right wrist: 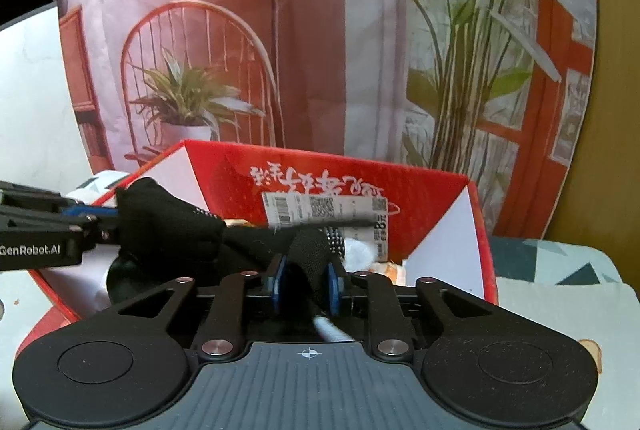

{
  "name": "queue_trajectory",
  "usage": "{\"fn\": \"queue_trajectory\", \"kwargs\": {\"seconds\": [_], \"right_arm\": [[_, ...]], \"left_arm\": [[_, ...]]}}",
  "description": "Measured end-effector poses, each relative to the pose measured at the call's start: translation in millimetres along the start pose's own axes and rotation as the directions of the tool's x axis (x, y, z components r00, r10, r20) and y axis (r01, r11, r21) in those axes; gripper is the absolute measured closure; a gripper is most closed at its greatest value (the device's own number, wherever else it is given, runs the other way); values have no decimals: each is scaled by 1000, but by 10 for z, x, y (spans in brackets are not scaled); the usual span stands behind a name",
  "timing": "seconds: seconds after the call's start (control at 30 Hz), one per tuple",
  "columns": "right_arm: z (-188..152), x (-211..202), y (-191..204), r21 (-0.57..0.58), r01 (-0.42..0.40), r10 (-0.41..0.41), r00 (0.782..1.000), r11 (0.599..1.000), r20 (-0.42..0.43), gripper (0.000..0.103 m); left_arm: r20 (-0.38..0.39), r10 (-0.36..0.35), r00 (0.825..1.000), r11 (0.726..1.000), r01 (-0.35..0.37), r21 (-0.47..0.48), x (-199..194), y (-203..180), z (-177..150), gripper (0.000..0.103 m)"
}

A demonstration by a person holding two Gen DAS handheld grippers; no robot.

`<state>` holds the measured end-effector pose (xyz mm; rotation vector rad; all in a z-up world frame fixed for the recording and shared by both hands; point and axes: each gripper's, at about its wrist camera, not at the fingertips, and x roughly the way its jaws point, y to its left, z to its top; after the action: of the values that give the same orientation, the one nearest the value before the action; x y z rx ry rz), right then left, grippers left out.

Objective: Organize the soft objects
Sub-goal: 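Carry the black gloves over the box and open both grippers, then move both grippers down to the grey knit mitten beside the box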

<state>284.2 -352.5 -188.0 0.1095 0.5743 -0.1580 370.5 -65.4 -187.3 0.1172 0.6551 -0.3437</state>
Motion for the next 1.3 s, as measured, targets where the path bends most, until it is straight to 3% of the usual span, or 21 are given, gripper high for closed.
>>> {"fn": "queue_trajectory", "kwargs": {"seconds": [0.13,0.27,0.4,0.47,0.6,0.87,1.1,1.3], "right_arm": [[-10,-58,-36,21,13,-13,1000,1000,9,74],[-16,-161,-36,19,20,-20,1000,1000,17,65],[-24,-298,-55,38,17,-19,999,999,35,43],[-39,-384,-55,53,12,-15,999,999,44,33],[-86,-582,-63,95,-1,-6,997,995,72,2],[-409,-1006,16,134,-16,4,995,991,95,0],[-979,-1377,184,147,-26,14,997,989,78,1],[-1465,-1622,270,180,-4,-6,998,984,55,1]], "left_arm": [[6,2,1000,1000,-2,3,-64,-2,9,48],[22,7,1000,1000,-7,7,-173,-19,20,26],[35,-7,999,1000,7,2,-325,-28,23,6],[35,-7,999,1000,8,-9,-411,-18,21,3],[27,-6,1000,999,7,-33,-599,5,-42,0],[3,-26,1000,999,26,-43,-1093,27,-528,0],[-80,-48,996,992,38,-118,-1437,123,-1314,0],[-103,-65,993,986,48,-161,-1638,126,-1671,0]]}}
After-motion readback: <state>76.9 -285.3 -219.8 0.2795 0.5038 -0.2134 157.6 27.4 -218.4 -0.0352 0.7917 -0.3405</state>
